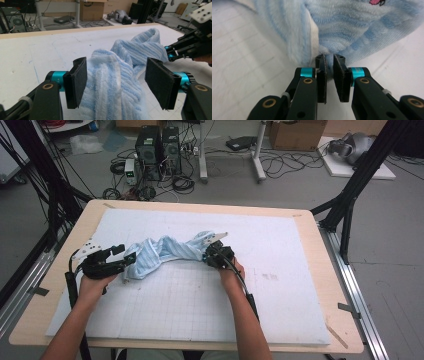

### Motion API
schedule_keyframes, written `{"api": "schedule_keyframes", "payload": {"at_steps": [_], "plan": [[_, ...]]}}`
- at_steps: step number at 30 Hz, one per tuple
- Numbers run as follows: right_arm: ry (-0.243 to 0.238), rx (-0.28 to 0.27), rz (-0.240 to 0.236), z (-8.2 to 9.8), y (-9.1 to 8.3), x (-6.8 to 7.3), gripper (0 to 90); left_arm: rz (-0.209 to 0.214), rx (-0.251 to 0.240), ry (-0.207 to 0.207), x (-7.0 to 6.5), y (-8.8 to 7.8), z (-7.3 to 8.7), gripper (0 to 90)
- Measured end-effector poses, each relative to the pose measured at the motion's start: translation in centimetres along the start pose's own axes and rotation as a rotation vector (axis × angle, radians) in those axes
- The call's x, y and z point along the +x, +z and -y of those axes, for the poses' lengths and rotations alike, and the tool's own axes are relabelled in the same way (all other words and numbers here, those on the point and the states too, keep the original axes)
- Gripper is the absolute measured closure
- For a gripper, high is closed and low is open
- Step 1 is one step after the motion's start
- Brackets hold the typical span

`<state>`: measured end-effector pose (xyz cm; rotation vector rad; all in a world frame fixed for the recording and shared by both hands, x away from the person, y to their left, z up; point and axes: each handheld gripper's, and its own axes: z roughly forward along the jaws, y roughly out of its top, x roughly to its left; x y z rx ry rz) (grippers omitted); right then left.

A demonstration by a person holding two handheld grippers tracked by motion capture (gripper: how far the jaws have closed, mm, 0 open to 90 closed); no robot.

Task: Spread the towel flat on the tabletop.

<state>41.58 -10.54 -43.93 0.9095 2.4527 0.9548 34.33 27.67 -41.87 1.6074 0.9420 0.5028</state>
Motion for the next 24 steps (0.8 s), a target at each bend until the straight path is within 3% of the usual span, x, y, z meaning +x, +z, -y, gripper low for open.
{"api": "schedule_keyframes", "payload": {"at_steps": [5, 6, 8, 10, 11, 12, 18, 22, 23, 24], "plan": [[0.001, -0.028, -0.002, 2.4, -2.3, -0.2, 82.1, -0.008, 0.010, 0.006, -0.1, 0.1, 0.1, 35.5], [0.013, -0.034, -0.005, 3.7, -3.9, -0.4, 82.1, -0.005, 0.009, 0.006, -0.1, 0.2, 0.1, 35.5], [0.017, -0.050, -0.006, 4.4, -4.7, -0.5, 82.2, -0.006, 0.011, 0.009, -0.2, 0.3, 0.2, 35.4], [0.042, -0.075, -0.008, 6.2, -7.2, -0.6, 82.4, -0.007, 0.014, 0.010, -0.2, 0.4, 0.2, 35.5], [0.042, -0.075, -0.008, 6.2, -7.2, -0.6, 82.4, -0.009, 0.013, 0.011, -0.2, 0.5, 0.2, 35.5], [0.039, -0.078, -0.014, 7.3, -8.4, -0.4, 82.4, -0.011, 0.015, 0.010, -0.2, 0.5, 0.2, 35.5], [0.005, -0.046, -0.019, 9.4, -10.8, 0.9, 82.3, -0.023, 0.010, -0.002, -0.3, 0.5, 0.1, 36.9], [-0.027, -0.012, -0.073, 10.4, -12.2, 2.0, 81.8, -0.034, 0.005, -0.007, -0.1, 0.4, 0.1, 36.9], [-0.070, 0.014, -0.069, 10.4, -12.4, 2.2, 78.0, -0.034, 0.009, -0.005, -0.1, 0.5, 0.2, 36.9], [-0.070, 0.007, -0.068, 10.1, -12.4, 2.1, 74.1, -0.035, 0.014, -0.007, -0.1, 0.6, 0.2, 36.9]]}}
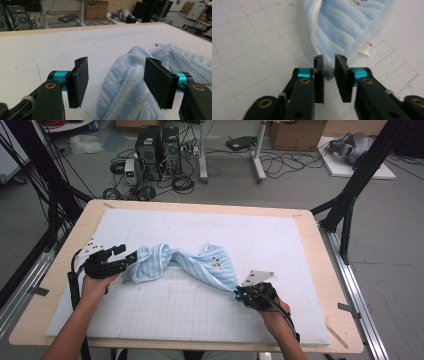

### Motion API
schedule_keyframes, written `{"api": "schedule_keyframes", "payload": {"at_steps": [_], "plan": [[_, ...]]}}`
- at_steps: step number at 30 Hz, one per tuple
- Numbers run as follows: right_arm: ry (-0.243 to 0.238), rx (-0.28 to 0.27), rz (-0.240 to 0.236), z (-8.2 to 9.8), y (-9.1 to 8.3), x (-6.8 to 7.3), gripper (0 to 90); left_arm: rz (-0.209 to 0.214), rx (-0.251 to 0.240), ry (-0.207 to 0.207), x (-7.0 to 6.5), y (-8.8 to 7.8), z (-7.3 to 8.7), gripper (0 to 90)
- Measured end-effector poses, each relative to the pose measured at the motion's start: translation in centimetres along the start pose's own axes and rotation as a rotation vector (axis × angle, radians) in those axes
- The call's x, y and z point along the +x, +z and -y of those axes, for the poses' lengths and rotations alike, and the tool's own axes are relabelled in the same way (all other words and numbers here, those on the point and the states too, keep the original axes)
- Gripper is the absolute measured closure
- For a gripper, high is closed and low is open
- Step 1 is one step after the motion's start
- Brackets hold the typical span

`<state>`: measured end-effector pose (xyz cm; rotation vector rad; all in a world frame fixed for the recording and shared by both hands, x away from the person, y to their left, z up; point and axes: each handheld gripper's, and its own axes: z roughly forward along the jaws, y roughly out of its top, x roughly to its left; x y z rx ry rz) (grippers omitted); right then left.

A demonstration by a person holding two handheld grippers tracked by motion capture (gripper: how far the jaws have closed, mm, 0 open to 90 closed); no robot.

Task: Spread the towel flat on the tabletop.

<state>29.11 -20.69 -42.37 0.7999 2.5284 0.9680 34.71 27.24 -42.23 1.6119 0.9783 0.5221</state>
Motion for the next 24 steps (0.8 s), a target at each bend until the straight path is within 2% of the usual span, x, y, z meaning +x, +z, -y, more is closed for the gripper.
{"api": "schedule_keyframes", "payload": {"at_steps": [1, 3, 4, 5, 6, 11, 14, 16, 17, 18, 19, 22, 24], "plan": [[0.007, -0.017, 0.005, -0.4, 0.0, -0.2, 69.8, 0.002, -0.001, 0.000, -0.1, 0.1, 0.0, 36.9], [0.033, -0.077, 0.026, -1.6, 0.2, -1.0, 53.9, 0.004, -0.001, 0.004, -0.1, 0.1, 0.0, 36.9], [0.048, -0.117, 0.032, -2.3, 0.6, -1.5, 49.8, 0.005, -0.006, 0.001, -0.2, 0.1, 0.0, 36.9], [0.060, -0.128, 0.038, -3.0, 1.2, -1.8, 46.4, 0.005, -0.006, 0.001, -0.2, 0.1, 0.0, 36.9], [0.060, -0.121, 0.053, -3.7, 2.0, -2.2, 42.8, 0.006, -0.003, 0.005, -0.2, 0.1, -0.1, 36.9], [0.098, -0.094, 0.060, -7.0, 6.8, -3.3, 36.0, 0.011, 0.004, -0.008, -0.1, 0.3, 0.1, 36.9], [0.122, -0.044, 0.052, -8.4, 9.3, -3.8, 38.6, 0.015, 0.009, -0.012, -0.1, 0.3, 0.1, 36.8], [0.128, 0.013, 0.035, -8.6, 10.6, -3.9, 41.4, 0.017, 0.011, -0.008, -0.1, 0.3, 0.1, 36.8], [0.128, 0.013, 0.035, -8.6, 10.6, -3.9, 41.4, 0.016, 0.011, -0.009, -0.2, 0.3, 0.1, 36.8], [0.172, 0.011, 0.026, -8.3, 10.8, -3.9, 46.4, 0.016, 0.010, -0.008, -0.2, 0.3, 0.1, 36.9], [0.181, 0.013, 0.028, -8.2, 10.6, -3.8, 54.9, 0.016, 0.010, -0.007, -0.2, 0.3, 0.1, 36.8], [0.154, 0.023, 0.020, -7.8, 9.7, -3.1, 73.5, 0.014, 0.011, -0.012, -0.2, 0.3, 0.1, 36.7], [0.113, 0.035, 0.010, -7.4, 8.9, -2.6, 78.9, 0.011, 0.004, -0.011, -0.3, 0.2, 0.0, 37.0]]}}
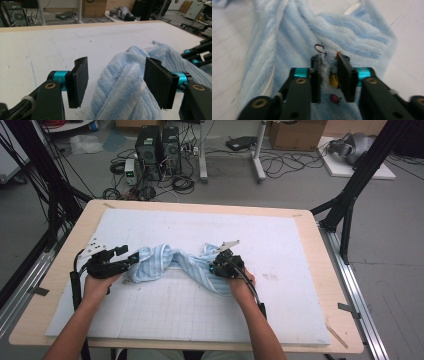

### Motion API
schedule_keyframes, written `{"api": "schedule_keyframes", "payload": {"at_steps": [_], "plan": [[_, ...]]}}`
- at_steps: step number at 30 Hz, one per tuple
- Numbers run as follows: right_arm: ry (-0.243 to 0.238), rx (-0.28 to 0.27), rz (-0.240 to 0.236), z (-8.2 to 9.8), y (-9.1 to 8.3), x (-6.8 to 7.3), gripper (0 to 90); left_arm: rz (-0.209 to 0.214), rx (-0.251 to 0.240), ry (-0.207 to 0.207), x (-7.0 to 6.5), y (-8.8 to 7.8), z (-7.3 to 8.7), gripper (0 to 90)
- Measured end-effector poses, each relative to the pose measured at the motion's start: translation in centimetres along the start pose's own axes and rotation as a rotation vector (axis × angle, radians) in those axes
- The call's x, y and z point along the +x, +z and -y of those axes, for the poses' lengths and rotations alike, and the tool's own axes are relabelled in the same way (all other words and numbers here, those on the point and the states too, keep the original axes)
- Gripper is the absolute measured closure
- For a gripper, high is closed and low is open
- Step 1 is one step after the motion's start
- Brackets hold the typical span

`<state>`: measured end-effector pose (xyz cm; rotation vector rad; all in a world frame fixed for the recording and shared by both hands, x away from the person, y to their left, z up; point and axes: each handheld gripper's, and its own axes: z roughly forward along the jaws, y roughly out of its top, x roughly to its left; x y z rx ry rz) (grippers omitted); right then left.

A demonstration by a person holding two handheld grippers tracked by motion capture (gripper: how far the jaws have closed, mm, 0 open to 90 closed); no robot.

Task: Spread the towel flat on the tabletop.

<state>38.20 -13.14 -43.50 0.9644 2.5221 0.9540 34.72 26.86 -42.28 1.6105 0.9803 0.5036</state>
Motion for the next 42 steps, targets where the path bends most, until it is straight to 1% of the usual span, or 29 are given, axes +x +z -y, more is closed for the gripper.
{"api": "schedule_keyframes", "payload": {"at_steps": [2, 3, 4, 7, 8, 13, 14, 15, 16, 17, 18, 21, 22, 23, 24, 25, 26, 27, 28, 29, 30, 32, 33, 34, 37, 39, 40, 41, 42], "plan": [[-0.031, -0.002, -0.015, 0.7, -1.0, 0.4, 80.3, -0.009, -0.011, -0.001, -0.1, -0.1, -0.1, 37.0], [-0.031, -0.002, -0.015, 0.7, -1.0, 0.4, 82.2, -0.012, -0.013, -0.003, -0.1, -0.2, -0.1, 37.0], [-0.031, -0.014, -0.038, 1.8, -2.1, 0.8, 85.4, -0.014, -0.012, -0.004, -0.1, -0.2, -0.1, 37.0], [-0.043, -0.018, -0.054, 2.9, -3.2, 1.3, 85.3, -0.012, -0.001, -0.007, -0.1, -0.2, 0.0, 37.0], [-0.076, -0.018, -0.055, 4.1, -4.2, 1.9, 85.4, -0.013, 0.001, -0.004, -0.1, -0.2, 0.0, 37.0], [-0.062, -0.025, -0.081, 5.9, -5.6, 2.1, 84.6, -0.017, -0.005, -0.008, -0.1, -0.2, 0.0, 37.5], [-0.051, -0.060, -0.080, 5.9, -6.1, 1.7, 77.1, -0.015, -0.006, -0.010, 0.0, -0.2, 0.0, 37.5], [-0.051, -0.060, -0.080, 5.9, -6.1, 1.7, 77.1, -0.015, -0.006, -0.010, -0.1, -0.2, 0.0, 37.5], [-0.023, -0.132, -0.072, 5.2, -6.4, 1.1, 68.0, -0.012, -0.005, -0.008, -0.1, -0.2, 0.0, 37.9], [-0.023, -0.132, -0.072, 5.2, -6.4, 1.1, 68.0, -0.008, -0.005, -0.003, -0.1, -0.1, -0.1, 37.9], [-0.011, -0.167, -0.059, 4.8, -6.5, 0.9, 64.4, -0.007, -0.004, 0.003, -0.2, -0.1, -0.1, 39.0], [-0.020, -0.203, -0.027, 3.2, -5.7, 0.3, 59.5, -0.001, 0.004, -0.001, -0.2, 0.1, 0.0, 39.1], [-0.046, -0.189, -0.030, 2.1, -4.4, 0.2, 53.7, 0.001, 0.005, 0.000, -0.2, 0.1, 0.0, 39.1], [-0.046, -0.189, -0.030, 2.1, -4.4, 0.2, 53.7, 0.002, 0.003, 0.000, -0.3, 0.1, 0.0, 39.1], [-0.043, -0.208, -0.043, 1.3, -3.1, 0.2, 46.5, 0.002, 0.004, 0.001, -0.3, 0.2, 0.0, 39.1], [-0.043, -0.208, -0.043, 1.3, -3.1, 0.2, 46.5, 0.002, 0.004, 0.001, -0.3, 0.2, 0.0, 39.0], [-0.032, -0.215, -0.065, 1.0, -2.5, 0.1, 46.0, 0.002, 0.007, 0.000, -0.2, 0.3, 0.1, 39.0], [-0.051, -0.192, -0.087, 0.4, -1.1, 0.2, 46.1, 0.003, 0.009, -0.001, -0.2, 0.3, 0.1, 39.1], [-0.051, -0.192, -0.087, 0.4, -1.1, 0.2, 46.1, 0.004, 0.011, 0.001, -0.2, 0.3, 0.1, 39.1], [-0.088, -0.128, -0.075, 0.2, 0.1, 0.3, 49.9, 0.005, 0.009, 0.005, -0.3, 0.3, 0.1, 39.8], [-0.102, -0.100, -0.072, 0.2, 0.7, 0.3, 53.4, 0.005, 0.009, 0.005, -0.3, 0.3, 0.1, 40.0], [-0.083, -0.093, -0.084, 0.4, 0.8, 0.2, 57.0, 0.008, 0.009, 0.010, -0.4, 0.3, 0.1, 40.2], [-0.083, -0.079, -0.062, 0.4, 0.2, 0.0, 78.8, 0.007, 0.008, 0.010, -0.4, 0.3, 0.1, 40.5], [-0.088, -0.070, -0.059, 0.5, -0.1, 0.1, 83.6, 0.008, 0.008, 0.010, -0.4, 0.2, 0.1, 40.8], [-0.093, -0.046, -0.029, 0.7, -1.0, 0.1, 85.9, 0.011, 0.007, 0.012, -0.4, 0.2, 0.1, 41.7], [-0.074, -0.041, 0.009, 1.3, -2.1, -0.3, 85.9, 0.022, 0.006, 0.012, -0.4, 0.2, 0.0, 44.9], [-0.112, -0.014, 0.125, 2.2, -3.3, -0.3, 85.9, 0.047, -0.004, 0.030, -0.5, 0.2, 0.0, 49.9], [-0.120, -0.003, 0.161, 2.8, -3.7, -0.5, 85.8, 0.047, -0.004, 0.030, -0.5, 0.2, 0.0, 54.1], [-0.120, -0.003, 0.161, 2.8, -3.7, -0.5, 85.8, 0.050, -0.004, 0.042, -0.6, 0.3, 0.0, 54.1]]}}
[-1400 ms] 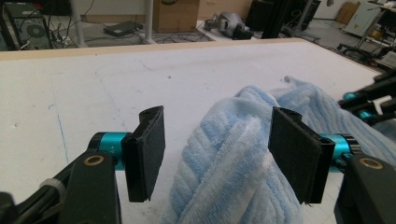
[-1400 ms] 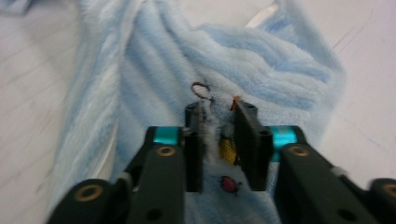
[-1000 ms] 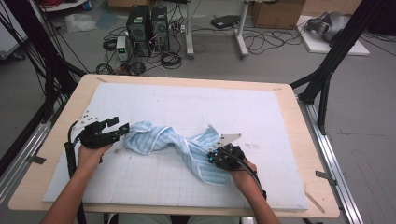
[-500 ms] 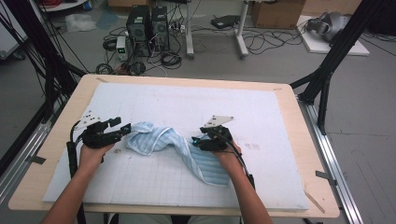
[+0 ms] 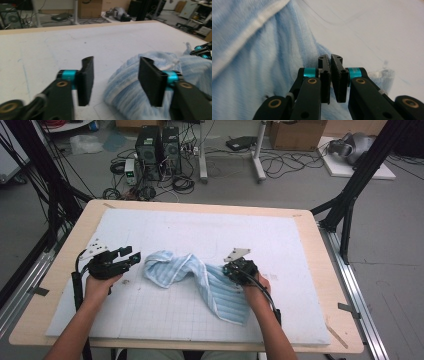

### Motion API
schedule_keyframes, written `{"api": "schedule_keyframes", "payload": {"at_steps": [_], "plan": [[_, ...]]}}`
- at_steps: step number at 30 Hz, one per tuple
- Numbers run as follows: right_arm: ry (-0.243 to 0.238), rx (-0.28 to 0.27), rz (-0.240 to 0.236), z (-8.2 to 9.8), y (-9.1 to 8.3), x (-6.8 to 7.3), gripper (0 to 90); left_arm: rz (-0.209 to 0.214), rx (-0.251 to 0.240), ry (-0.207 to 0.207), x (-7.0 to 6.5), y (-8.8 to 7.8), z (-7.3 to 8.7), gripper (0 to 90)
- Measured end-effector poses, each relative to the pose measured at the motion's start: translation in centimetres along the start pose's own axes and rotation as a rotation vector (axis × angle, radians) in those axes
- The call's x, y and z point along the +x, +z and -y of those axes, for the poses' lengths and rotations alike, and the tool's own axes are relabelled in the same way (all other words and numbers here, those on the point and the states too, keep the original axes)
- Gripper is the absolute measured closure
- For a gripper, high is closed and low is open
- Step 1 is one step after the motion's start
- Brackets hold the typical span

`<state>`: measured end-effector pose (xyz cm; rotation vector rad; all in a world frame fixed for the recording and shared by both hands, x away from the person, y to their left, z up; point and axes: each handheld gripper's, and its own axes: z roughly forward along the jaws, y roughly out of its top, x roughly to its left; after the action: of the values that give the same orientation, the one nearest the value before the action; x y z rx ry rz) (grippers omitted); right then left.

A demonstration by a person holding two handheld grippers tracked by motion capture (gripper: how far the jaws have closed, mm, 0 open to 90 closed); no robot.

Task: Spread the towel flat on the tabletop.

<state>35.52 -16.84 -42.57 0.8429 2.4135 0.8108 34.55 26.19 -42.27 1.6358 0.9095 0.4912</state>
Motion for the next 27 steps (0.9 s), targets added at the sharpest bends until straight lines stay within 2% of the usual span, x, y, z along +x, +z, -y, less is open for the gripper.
{"api": "schedule_keyframes", "payload": {"at_steps": [2, 3, 4, 5, 6, 7, 9, 11, 12, 13, 14, 16, 17, 18, 19, 20, 21, 22, 23, 24, 25, 26, 27], "plan": [[0.056, 0.012, 0.022, 1.6, -0.7, -0.9, 84.3, 0.001, 0.005, -0.008, -0.1, 0.2, 0.0, 52.5], [0.056, 0.012, 0.022, 1.6, -0.7, -0.9, 84.3, -0.002, 0.010, -0.011, -0.2, 0.2, 0.0, 52.5], [0.103, 0.014, 0.026, 2.2, -1.0, -1.5, 74.3, -0.002, 0.011, -0.016, -0.2, 0.3, 0.0, 48.7], [0.103, 0.014, 0.026, 2.2, -1.0, -1.5, 74.3, -0.003, 0.008, -0.019, -0.2, 0.3, 0.0, 48.7], [0.133, -0.034, 0.017, 2.2, -1.2, -1.9, 67.3, -0.016, 0.006, -0.023, -0.1, 0.3, 0.0, 47.2], [0.133, -0.034, 0.017, 2.2, -1.2, -1.9, 67.3, -0.016, 0.006, -0.023, -0.1, 0.3, 0.0, 46.8], [0.145, -0.096, -0.004, 1.5, -1.2, -1.9, 62.4, -0.020, 0.004, -0.025, 0.0, 0.2, 0.0, 46.7], [0.151, -0.153, -0.048, 0.4, -0.9, -1.7, 60.3, -0.021, 0.001, -0.023, 0.0, 0.2, 0.0, 46.2], [0.149, -0.192, -0.082, -0.9, -0.1, -1.5, 57.7, -0.020, 0.002, -0.022, 0.0, 0.2, 0.0, 46.0], [0.149, -0.192, -0.082, -0.9, -0.1, -1.5, 57.7, -0.020, 0.004, -0.023, 0.0, 0.2, 0.0, 46.0], [0.134, -0.185, -0.100, -2.2, 1.1, -1.2, 54.8, -0.019, 0.011, -0.024, 0.0, 0.2, 0.1, 45.6], [0.126, -0.180, -0.100, -2.8, 1.7, -1.0, 54.8, -0.012, 0.015, -0.022, -0.1, 0.3, 0.1, 45.6], [0.123, -0.130, -0.101, -3.8, 3.0, -0.6, 55.4, -0.009, 0.016, -0.018, -0.2, 0.4, 0.1, 46.1], [0.123, -0.130, -0.101, -3.8, 3.0, -0.6, 55.4, -0.001, 0.018, -0.015, -0.3, 0.4, 0.1, 46.1], [0.150, -0.083, -0.141, -4.0, 4.3, -0.5, 58.9, 0.003, 0.015, 0.000, -0.4, 0.4, 0.1, 48.9], [0.150, -0.083, -0.141, -4.0, 4.3, -0.5, 58.9, 0.003, 0.015, 0.000, -0.4, 0.4, 0.1, 49.2], [0.162, -0.053, -0.161, -3.9, 4.8, -0.5, 62.5, 0.002, 0.012, 0.006, -0.4, 0.4, 0.1, 49.2], [0.165, -0.034, -0.186, -3.7, 5.1, -0.4, 71.2, 0.000, 0.009, 0.011, -0.5, 0.3, 0.0, 49.5], [0.136, -0.044, -0.236, -3.4, 4.9, -0.1, 83.7, 0.001, 0.004, 0.009, -0.5, 0.3, -0.1, 48.9], [0.112, -0.041, -0.248, -3.3, 4.7, 0.0, 85.3, 0.001, 0.000, 0.007, -0.6, 0.3, -0.1, 48.5], [0.108, -0.041, -0.274, -3.2, 4.4, 0.0, 85.8, 0.002, -0.002, 0.004, -0.6, 0.3, -0.1, 47.7], [0.108, -0.041, -0.274, -3.2, 4.4, 0.0, 85.8, 0.003, -0.003, 0.000, -0.6, 0.4, -0.1, 47.7], [0.101, -0.042, -0.305, -3.1, 4.1, 0.1, 85.8, 0.002, 0.000, -0.002, -0.7, 0.4, -0.1, 46.8]]}}
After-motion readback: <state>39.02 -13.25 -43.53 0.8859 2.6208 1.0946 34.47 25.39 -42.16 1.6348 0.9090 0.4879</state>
